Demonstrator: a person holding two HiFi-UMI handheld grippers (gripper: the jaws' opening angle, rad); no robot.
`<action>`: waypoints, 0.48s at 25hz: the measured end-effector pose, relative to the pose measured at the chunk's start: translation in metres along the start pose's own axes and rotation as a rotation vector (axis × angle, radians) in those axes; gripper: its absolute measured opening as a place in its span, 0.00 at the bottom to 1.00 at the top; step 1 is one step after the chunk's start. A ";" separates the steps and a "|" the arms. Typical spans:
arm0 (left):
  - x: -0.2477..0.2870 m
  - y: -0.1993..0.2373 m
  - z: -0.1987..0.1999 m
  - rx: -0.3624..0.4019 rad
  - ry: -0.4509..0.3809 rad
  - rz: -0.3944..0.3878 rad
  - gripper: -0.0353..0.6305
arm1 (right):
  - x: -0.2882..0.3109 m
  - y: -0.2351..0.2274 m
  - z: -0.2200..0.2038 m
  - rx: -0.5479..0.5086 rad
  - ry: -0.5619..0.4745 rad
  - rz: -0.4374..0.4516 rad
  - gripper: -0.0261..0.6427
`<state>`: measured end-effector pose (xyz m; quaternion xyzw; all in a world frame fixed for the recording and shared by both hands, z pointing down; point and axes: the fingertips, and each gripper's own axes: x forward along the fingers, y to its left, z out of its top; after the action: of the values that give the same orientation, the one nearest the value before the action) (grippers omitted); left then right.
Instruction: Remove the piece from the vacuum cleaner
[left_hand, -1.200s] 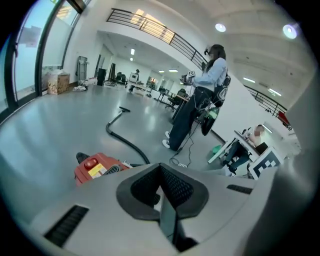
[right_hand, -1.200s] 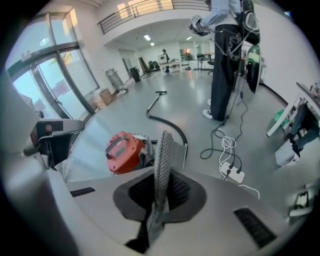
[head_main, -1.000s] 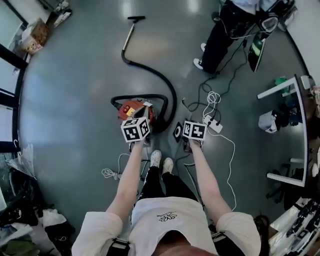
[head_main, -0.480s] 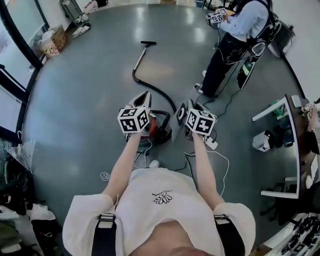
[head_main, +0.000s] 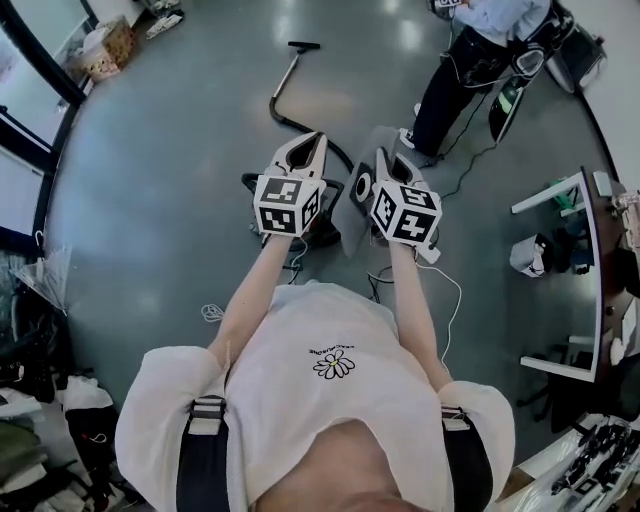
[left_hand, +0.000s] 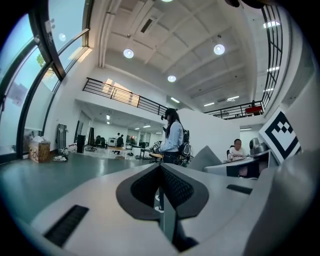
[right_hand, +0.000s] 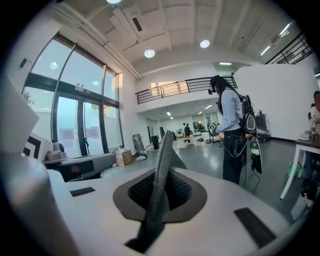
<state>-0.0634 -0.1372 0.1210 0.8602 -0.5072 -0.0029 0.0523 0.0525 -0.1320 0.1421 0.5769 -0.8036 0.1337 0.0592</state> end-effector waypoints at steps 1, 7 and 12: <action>0.000 0.000 0.000 -0.002 0.000 -0.003 0.06 | -0.001 0.004 -0.002 -0.010 0.002 0.011 0.07; -0.001 0.002 0.001 0.002 -0.019 0.004 0.06 | -0.007 0.016 0.002 -0.040 -0.016 0.032 0.07; -0.010 0.009 -0.011 -0.050 -0.003 -0.010 0.06 | -0.012 0.021 0.004 -0.042 -0.030 0.024 0.07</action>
<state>-0.0756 -0.1314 0.1321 0.8612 -0.5028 -0.0170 0.0730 0.0372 -0.1157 0.1322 0.5677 -0.8140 0.1089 0.0573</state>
